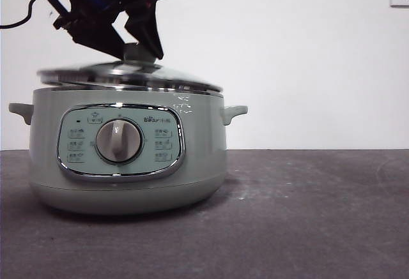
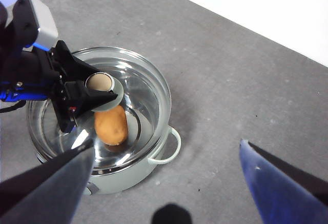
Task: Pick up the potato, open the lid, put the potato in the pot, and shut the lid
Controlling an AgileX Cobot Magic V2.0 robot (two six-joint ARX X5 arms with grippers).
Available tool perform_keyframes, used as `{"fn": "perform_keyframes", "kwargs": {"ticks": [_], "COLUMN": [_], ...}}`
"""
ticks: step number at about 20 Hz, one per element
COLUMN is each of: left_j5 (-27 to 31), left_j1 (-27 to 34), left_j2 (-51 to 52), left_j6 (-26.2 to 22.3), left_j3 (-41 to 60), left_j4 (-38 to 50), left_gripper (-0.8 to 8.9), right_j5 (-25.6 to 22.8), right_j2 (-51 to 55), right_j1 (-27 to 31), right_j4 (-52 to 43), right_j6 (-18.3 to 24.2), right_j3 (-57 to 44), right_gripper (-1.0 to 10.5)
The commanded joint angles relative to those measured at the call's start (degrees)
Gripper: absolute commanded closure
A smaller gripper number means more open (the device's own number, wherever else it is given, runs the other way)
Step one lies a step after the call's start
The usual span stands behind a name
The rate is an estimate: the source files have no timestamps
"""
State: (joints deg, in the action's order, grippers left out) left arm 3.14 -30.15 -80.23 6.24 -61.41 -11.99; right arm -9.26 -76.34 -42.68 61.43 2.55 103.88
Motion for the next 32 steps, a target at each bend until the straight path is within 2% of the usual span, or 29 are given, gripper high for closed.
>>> {"fn": "perform_keyframes", "kwargs": {"ticks": [1,6,12,20,23,27,30,31,32], "left_j5": [-0.22,-0.42,-0.44,0.04,2.82,2.84,2.78,2.71,2.67], "left_j1": [-0.15,-0.26,-0.26,-0.26,-0.26,-0.26,-0.26,-0.26,-0.26], "left_j2": [0.48,0.48,0.48,-0.61,-2.29,-2.95,-2.95,-2.95,-2.95], "left_j6": [0.24,0.39,5.97,7.43,7.28,7.17,7.08,7.08,7.08], "left_j3": [-0.57,-0.57,-0.57,-0.57,-0.57,-0.57,-0.57,-0.57,-0.57], "left_j4": [1.33,-4.20,-3.34,-2.62,-2.97,-6.01,-8.37,-8.87,-9.22], "left_gripper": [8.22,8.22,8.22,8.22,8.21,8.02,4.87,4.22,4.23], "right_j5": [-0.33,-0.33,-0.28,-0.15,-0.13,-0.11,-0.11,-0.13,-0.13], "right_j2": [-0.09,-0.09,-0.09,-0.09,-0.09,-0.09,-0.09,-0.09,-0.09], "right_j1": [-0.02,-0.02,-0.02,-0.02,-0.02,-0.02,-0.02,-0.02,-0.02], "right_j4": [0.44,0.50,0.48,0.85,0.87,1.22,1.51,1.53,1.53], "right_j6": [-0.59,-0.59,-0.59,-1.62,-1.62,-1.62,-1.62,-1.62,-1.62], "right_j3": [-0.17,-0.17,-0.17,-0.17,-0.15,-0.17,-0.17,-0.17,-0.17], "right_gripper": [4.7,4.7,4.7,4.7,4.7,4.7,4.7,4.7,4.7]}}
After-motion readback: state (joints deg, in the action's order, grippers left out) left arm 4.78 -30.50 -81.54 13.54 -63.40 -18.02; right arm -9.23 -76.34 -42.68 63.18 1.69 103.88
